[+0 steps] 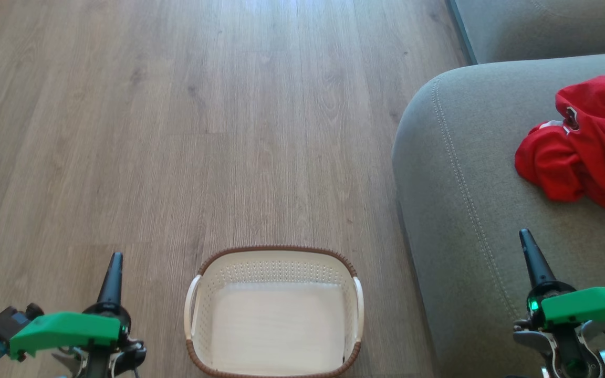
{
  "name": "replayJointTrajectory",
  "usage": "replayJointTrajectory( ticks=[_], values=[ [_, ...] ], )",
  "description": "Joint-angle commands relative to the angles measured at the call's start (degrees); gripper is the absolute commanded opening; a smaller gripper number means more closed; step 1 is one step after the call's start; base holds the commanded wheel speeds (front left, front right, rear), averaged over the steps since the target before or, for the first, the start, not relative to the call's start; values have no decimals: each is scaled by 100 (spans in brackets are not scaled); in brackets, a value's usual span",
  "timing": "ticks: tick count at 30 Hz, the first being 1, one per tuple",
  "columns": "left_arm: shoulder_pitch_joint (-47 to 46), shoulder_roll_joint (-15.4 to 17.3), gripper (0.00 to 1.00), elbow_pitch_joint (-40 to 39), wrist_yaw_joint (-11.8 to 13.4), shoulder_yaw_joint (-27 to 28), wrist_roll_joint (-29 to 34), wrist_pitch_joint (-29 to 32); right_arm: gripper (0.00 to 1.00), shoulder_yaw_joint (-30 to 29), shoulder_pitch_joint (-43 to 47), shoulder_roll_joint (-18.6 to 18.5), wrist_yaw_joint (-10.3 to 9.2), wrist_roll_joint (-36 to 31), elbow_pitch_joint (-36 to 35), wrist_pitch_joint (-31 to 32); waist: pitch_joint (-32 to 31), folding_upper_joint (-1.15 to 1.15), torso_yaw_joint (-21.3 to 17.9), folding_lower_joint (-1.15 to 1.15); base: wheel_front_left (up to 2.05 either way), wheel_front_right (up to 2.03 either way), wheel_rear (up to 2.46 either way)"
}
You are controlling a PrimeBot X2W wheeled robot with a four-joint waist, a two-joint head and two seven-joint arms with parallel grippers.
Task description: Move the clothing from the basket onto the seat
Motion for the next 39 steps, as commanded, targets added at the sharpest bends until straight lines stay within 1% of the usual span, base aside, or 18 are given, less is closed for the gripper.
replayJointTrajectory(
  ticks=[1, 34, 39],
  values=[
    [-337, 9, 0, -155, -45, 231, -169, 61, 0, 28, -313, 0, 35, 179, -168, 56, 0, 0, -1, 0, 0, 0, 0],
    [-593, -187, 0, -17, -289, 670, -2005, 590, 0, -217, -547, 218, 47, 1941, 92, 477, 4, 0, -16, 0, 0, 0, 0],
    [-599, -192, 0, -14, -294, 680, -2044, 602, 0, -227, -552, 226, 47, 1975, 98, 490, 4, 0, -16, 0, 0, 0, 0]
  ],
)
